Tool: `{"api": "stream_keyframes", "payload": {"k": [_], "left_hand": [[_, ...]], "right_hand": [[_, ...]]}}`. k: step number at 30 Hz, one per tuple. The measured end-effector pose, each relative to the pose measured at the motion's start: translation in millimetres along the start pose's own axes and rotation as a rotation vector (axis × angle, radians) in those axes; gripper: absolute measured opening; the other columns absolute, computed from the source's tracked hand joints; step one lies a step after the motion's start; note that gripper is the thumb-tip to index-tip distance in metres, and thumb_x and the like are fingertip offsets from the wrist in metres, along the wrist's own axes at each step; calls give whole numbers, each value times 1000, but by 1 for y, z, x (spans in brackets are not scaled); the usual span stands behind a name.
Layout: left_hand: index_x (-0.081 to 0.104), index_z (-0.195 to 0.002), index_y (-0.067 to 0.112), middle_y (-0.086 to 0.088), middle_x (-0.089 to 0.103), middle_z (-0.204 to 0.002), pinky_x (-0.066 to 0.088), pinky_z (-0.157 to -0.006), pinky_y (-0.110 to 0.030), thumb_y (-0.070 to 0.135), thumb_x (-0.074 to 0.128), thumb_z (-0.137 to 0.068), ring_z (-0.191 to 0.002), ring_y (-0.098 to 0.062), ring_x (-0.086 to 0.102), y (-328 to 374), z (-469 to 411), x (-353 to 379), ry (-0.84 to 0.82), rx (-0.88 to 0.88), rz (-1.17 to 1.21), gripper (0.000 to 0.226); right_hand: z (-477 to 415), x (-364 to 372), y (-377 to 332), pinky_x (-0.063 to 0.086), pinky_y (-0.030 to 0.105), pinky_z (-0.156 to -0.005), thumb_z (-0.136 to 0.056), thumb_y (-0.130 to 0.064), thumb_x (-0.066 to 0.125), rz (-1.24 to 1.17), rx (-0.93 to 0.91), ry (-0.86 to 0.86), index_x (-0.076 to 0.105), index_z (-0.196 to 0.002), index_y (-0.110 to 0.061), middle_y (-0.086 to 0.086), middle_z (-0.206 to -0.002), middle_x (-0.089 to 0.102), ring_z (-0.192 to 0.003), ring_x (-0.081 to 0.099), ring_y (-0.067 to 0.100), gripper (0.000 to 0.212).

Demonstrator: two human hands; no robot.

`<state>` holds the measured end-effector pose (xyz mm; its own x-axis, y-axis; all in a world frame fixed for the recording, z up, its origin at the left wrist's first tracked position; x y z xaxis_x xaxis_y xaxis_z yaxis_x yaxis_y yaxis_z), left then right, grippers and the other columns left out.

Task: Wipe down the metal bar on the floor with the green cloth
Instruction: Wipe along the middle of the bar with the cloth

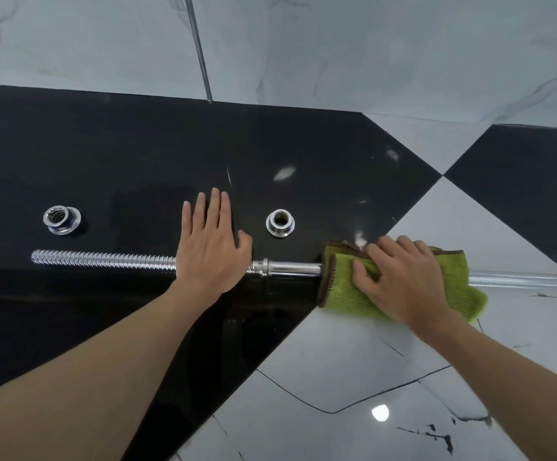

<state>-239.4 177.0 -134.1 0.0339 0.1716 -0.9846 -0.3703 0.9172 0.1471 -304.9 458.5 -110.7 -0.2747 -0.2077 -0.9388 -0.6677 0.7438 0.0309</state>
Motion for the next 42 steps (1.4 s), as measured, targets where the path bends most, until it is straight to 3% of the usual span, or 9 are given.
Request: {"api": "stream_keyframes", "payload": {"k": [8, 15, 24, 28, 33, 37, 42], "left_hand": [[12, -158, 8, -11, 12, -166, -2, -124, -49, 46, 25, -90, -154, -29, 6, 2, 27, 0, 5, 29, -69, 79], [22, -156, 9, -11, 21, -164, 2, -124, -52, 44, 26, -92, -153, -30, 13, 4, 54, -1, 0, 30, -70, 73], [11, -158, 10, -10, 11, -166, -1, -124, -50, 45, 21, -90, -154, -28, 4, 2, 68, 1, -37, 10, -37, 77], [3, -158, 11, -9, 0, -167, -3, -124, -48, 48, 14, -89, -154, -27, -5, 0, 72, 2, -85, -8, -21, 79], [4, -159, 16, -7, 1, -168, -1, -124, -48, 51, 7, -88, -154, -28, -1, 1, 90, 2, -114, -14, -34, 79], [2, -159, 18, -6, -1, -168, 1, -124, -47, 50, 9, -89, -154, -27, -3, 4, 90, 0, -129, -34, -1, 77], [2, -158, 17, -7, -1, -168, -4, -124, -44, 51, 14, -98, -154, -26, -6, 5, 68, 4, -101, -14, 3, 70]], "right_hand": [[45, -17, 77, 38, 38, -58, -98, -39, 44, 89, 68, 7, 67, -75, -9, 5, -68, 59, -61, 48, 28, 44], [30, -16, 8, 37, 38, -56, -94, -34, 48, 26, 64, 8, 57, -68, -14, 2, -63, 53, -61, 41, 23, 34], [-8, -4, -90, 38, 38, -57, -93, -41, 51, -97, 38, -83, 52, -64, -18, 1, -60, 51, -59, 46, 24, 37], [2, -9, -71, 36, 36, -56, -96, -42, 49, -54, -16, -86, 58, -67, -17, 0, -61, 52, -60, 43, 21, 39], [32, -18, -14, 40, 37, -52, -95, -41, 46, 5, -12, -113, 63, -67, -15, 1, -58, 54, -56, 46, 24, 42], [52, -25, 26, 40, 37, -50, -98, -44, 38, 38, -15, -181, 59, -63, -15, -1, -53, 49, -52, 41, 22, 50], [54, -29, 24, 34, 32, -46, -95, -41, 42, 56, -53, -156, 51, -55, -16, -1, -48, 44, -48, 37, 21, 48]]}}
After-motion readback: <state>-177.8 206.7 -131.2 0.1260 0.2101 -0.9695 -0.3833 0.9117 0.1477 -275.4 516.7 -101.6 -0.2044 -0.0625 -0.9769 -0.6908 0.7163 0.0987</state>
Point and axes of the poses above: each hand's wrist, its own z-axis away from the middle knuckle, its own x-axis out of the palm, y = z × x, the point moved 6 cm from there along -z, towards the middle knuckle
